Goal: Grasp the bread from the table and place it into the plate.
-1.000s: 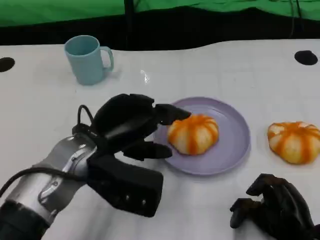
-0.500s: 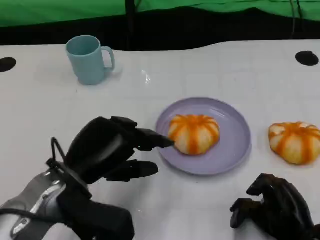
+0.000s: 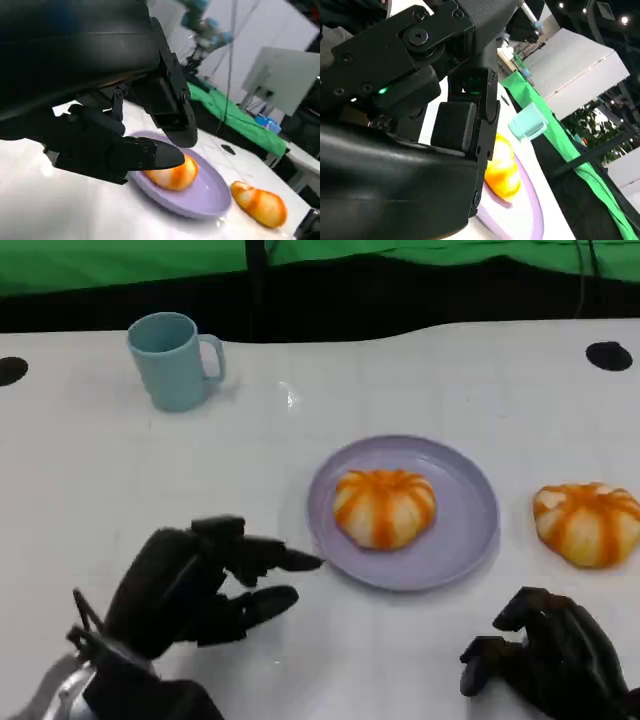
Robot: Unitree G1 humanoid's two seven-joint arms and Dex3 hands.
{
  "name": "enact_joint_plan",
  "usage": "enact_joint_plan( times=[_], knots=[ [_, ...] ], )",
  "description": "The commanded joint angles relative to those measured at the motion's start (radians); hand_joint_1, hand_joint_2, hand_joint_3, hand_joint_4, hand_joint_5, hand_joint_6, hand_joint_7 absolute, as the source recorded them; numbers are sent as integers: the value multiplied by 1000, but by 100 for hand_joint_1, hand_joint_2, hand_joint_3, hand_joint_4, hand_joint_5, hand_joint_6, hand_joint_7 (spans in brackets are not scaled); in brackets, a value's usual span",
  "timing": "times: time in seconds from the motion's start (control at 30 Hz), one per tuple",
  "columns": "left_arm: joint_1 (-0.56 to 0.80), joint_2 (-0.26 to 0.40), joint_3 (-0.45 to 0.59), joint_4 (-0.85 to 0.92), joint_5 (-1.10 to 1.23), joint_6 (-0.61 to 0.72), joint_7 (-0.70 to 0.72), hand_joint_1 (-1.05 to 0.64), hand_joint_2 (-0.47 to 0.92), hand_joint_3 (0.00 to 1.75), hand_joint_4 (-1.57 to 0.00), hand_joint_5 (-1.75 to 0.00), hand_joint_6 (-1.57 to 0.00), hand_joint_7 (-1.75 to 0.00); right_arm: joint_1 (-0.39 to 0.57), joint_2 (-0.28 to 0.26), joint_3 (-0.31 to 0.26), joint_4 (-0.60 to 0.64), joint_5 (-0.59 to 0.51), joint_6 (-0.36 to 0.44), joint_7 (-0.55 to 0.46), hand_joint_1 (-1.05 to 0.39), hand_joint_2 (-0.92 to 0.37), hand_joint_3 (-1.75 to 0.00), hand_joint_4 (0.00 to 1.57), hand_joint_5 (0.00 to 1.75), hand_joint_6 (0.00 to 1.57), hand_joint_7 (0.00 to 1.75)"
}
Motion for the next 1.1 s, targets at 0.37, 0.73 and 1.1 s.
enact_joint_plan(
  times=[0.37, 0.73, 1.1],
  knots=[
    [92, -151, 81, 104, -344, -56, -192, -60, 92, 55, -70, -175, -47, -171, 4, -10, -4, -22, 7, 1, -7, -102, -73, 0, 157, 68, 157, 32],
    [206, -188, 128, -41, -587, 169, -449, -63, 92, 55, -66, -175, -44, -175, 9, -11, -4, -37, 17, 19, -1, -101, -73, 0, 157, 67, 157, 29],
    [212, -243, 201, -13, -742, 241, -655, -69, 92, 45, -72, -175, -49, -175, 21, -14, -5, -54, 18, 28, -4, -100, -73, 0, 157, 65, 157, 29]
  ],
)
